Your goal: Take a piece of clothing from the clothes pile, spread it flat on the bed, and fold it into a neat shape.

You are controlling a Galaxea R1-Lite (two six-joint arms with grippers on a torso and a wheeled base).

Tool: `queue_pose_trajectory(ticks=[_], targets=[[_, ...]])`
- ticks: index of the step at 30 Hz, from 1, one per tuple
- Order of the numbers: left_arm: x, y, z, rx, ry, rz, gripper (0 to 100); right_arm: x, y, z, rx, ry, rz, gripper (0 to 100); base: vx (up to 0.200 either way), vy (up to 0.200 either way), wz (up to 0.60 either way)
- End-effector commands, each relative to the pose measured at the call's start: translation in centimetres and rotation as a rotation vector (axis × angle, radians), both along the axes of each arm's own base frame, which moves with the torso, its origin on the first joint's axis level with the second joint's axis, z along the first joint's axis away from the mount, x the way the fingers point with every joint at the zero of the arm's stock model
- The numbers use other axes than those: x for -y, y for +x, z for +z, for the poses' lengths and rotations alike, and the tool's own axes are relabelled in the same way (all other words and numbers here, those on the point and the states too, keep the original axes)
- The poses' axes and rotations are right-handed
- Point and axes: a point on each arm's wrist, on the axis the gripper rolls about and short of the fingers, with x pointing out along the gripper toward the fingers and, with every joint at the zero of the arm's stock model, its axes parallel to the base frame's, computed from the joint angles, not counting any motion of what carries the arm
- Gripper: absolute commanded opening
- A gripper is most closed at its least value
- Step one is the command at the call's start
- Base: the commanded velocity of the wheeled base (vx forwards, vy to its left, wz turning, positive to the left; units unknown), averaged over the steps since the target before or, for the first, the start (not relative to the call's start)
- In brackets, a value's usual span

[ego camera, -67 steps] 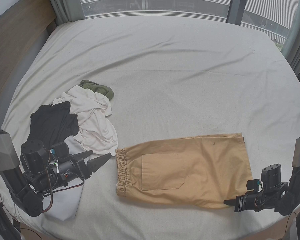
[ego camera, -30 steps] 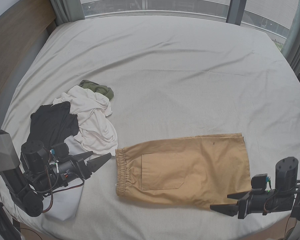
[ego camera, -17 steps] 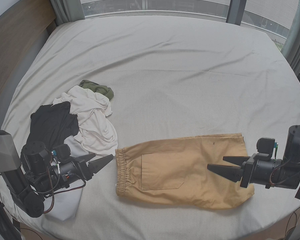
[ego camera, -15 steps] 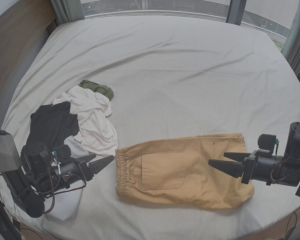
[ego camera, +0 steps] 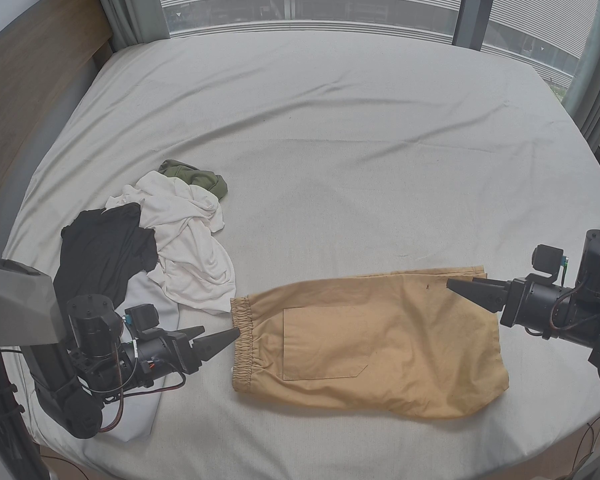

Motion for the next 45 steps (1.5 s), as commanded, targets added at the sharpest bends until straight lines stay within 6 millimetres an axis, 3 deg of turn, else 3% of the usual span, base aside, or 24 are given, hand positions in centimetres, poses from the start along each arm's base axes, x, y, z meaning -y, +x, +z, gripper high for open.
queue_pose_trajectory(ticks=[1,26,45], targets=[[0.6,0.4,-1.6,-0.049,0.012,-0.015,100,0.1,0.2,-0.4,-0.018,-0.004,-0.005,100,0.000,0.000,0.00],[2.7,1.8,-5.3,-0.155,0.001,-0.046,100,0.1,0.2,-0.4,-0.017,-0.004,-0.005,100,0.000,0.000,0.00],[4.8,2.5,-5.8,-0.171,-0.049,-0.082,100,-0.1,0.4,-0.8,-0.032,-0.009,0.002,100,0.000,0.000,0.00]])
